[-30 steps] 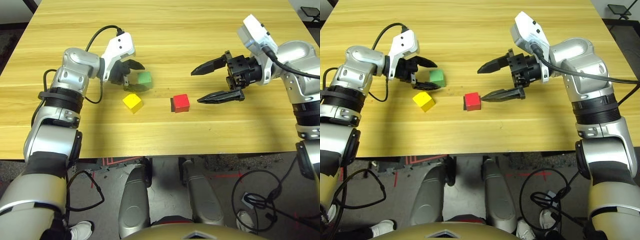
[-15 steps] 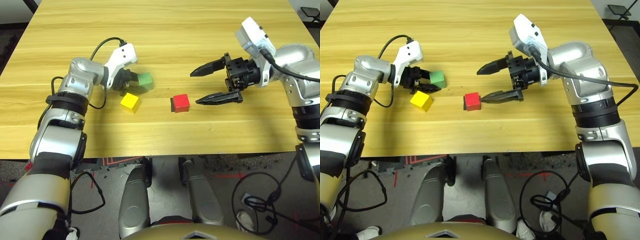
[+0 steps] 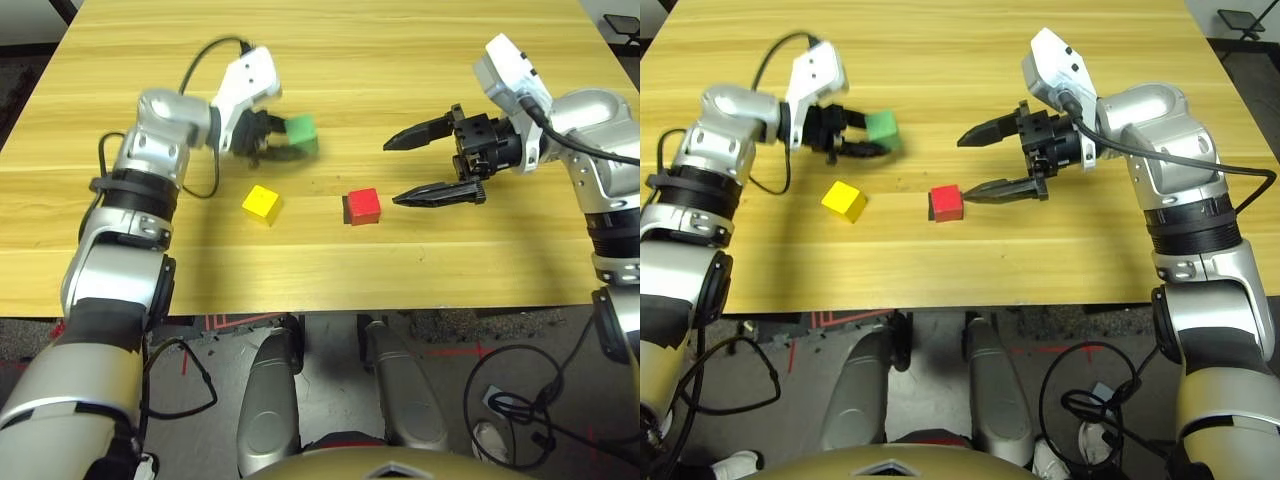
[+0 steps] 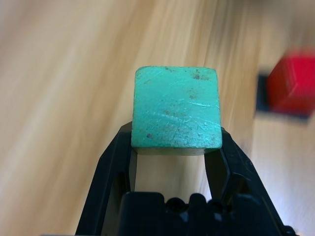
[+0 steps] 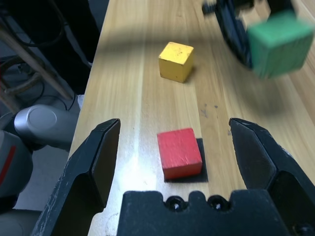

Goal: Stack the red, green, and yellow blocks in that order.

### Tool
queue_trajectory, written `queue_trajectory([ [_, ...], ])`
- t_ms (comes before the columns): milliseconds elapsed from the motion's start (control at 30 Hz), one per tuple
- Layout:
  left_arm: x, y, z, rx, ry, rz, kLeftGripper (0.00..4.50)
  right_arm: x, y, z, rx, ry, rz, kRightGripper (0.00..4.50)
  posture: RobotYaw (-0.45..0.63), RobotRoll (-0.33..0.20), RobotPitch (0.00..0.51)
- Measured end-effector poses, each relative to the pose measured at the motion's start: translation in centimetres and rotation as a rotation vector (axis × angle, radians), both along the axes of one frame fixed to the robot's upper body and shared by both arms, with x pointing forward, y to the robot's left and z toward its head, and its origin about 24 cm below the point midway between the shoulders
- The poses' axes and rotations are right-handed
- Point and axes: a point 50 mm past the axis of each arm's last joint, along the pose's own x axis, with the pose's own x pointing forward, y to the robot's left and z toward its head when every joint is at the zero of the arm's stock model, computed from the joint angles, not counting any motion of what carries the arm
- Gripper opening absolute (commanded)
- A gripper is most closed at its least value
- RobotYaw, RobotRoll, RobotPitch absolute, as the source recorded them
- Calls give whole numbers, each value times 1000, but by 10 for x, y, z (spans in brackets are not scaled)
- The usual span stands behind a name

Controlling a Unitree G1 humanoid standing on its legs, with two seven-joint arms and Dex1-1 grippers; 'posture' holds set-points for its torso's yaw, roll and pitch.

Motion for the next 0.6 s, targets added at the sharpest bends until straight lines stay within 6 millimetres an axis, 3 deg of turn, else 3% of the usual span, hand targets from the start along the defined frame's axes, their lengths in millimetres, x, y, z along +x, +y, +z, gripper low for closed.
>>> queue_trajectory([
  [200,-18,-11,7,-24,81,1,2087,11,-16,-11,-20,12,-68,4500,-33,-98,264],
  [600,-47,-41,-4,38,250,-92,2087,24,-39,-28,-78,7,-160,4500,-53,-68,281],
])
